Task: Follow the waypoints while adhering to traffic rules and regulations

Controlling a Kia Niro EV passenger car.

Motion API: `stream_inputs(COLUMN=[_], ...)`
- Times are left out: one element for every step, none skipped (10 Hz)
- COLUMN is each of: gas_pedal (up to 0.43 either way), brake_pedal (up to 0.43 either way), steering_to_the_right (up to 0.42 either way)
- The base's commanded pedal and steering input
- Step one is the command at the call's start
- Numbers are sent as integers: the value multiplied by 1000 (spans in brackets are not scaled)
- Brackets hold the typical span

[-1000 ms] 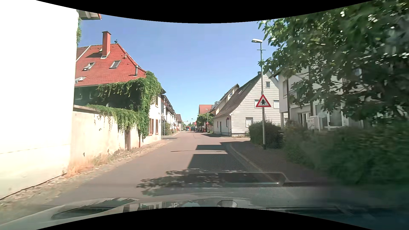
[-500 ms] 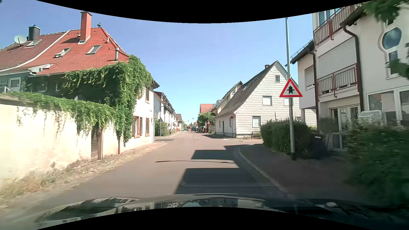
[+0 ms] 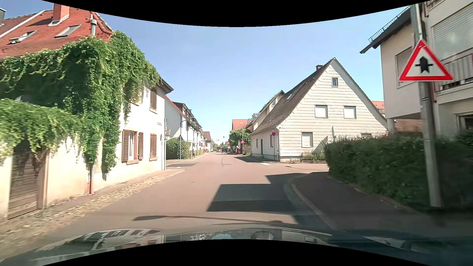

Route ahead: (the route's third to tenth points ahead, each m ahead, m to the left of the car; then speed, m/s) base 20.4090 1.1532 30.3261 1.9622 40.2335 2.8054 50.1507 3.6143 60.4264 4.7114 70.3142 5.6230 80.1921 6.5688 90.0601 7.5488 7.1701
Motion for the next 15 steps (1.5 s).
stream_inputs(gas_pedal=[87, 87, 87, 87, 87, 87, 87, 87, 87, 87, 87, 87, 87, 87, 87], brake_pedal=[0, 0, 0, 0, 0, 0, 0, 0, 0, 0, 0, 0, 0, 0, 0], steering_to_the_right=[-8, -8, -8, -8, -8, -7, -7, -7, -7, -7, -7, -7, -7, -7, -8])
